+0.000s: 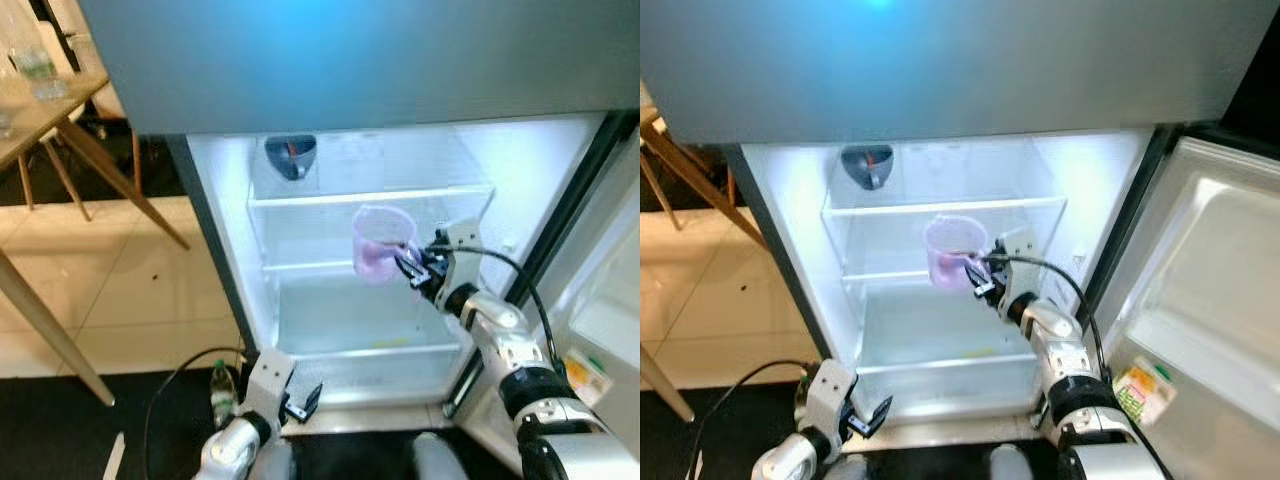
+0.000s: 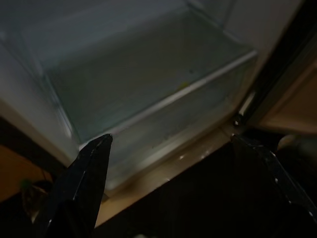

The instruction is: Restocking fridge

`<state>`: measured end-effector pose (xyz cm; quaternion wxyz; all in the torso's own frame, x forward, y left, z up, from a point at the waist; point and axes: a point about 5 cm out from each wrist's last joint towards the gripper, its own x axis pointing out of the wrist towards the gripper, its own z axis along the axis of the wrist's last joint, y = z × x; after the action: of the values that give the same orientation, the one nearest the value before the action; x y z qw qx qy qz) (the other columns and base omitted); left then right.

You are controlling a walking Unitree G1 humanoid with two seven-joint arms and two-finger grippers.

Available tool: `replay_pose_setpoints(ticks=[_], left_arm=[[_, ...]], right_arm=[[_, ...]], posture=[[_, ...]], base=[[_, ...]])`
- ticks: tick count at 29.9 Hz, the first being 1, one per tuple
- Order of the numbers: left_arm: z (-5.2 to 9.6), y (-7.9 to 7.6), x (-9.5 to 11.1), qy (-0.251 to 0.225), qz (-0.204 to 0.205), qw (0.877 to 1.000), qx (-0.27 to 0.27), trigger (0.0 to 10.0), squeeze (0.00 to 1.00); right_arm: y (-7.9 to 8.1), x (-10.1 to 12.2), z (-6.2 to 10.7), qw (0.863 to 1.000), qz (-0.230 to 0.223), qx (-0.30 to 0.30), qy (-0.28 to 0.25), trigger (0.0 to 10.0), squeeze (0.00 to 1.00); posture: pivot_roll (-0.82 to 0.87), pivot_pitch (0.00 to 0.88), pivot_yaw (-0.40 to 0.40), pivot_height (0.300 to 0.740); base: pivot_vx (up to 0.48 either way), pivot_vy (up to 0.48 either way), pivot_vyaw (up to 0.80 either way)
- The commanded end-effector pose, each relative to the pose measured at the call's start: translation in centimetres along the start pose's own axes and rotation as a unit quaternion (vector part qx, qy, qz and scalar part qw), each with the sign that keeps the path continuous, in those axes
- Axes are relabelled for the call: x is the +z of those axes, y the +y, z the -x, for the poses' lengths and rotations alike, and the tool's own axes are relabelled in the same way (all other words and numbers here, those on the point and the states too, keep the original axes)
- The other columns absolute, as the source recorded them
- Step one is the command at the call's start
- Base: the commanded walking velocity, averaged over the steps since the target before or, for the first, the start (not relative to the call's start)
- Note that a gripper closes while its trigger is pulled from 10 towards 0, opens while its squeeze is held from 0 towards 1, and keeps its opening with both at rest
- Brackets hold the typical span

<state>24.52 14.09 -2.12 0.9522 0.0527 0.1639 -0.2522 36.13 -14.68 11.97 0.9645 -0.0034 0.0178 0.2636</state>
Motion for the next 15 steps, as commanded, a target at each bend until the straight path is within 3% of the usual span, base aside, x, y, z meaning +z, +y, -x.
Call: replay_pose_setpoints(ticks=[1, 7, 15], left_arm=[[-0.3, -0.3, 0.3, -0.008, -0.005, 1.0, -0.006, 10.0, 0.0], [-0.9, -0.3, 1.6, -0.039, -0.01, 0.999, -0.008, 10.0, 0.0], [-2.4, 0.0, 5.5, -0.128, -0.024, 0.991, -0.004, 10.0, 0.0]], right_arm=[[-0.1, 1.5, 0.0, 0.999, 0.001, 0.014, -0.04, 10.0, 0.0], [-0.3, 2.8, 0.4, 0.997, 0.006, 0.051, -0.065, 10.0, 0.0], [-1.1, 3.9, 1.3, 0.995, 0.033, 0.081, -0.058, 10.0, 0.0]], posture=[[-0.01, 0.028, 0.005, 0.592], [-0.01, 0.026, 0.004, 0.592], [-0.02, 0.029, 0.004, 0.577]], base=[[0.0, 0.0, 0.0], [0.0, 0.0, 0.0], [0.0, 0.0, 0.0]])
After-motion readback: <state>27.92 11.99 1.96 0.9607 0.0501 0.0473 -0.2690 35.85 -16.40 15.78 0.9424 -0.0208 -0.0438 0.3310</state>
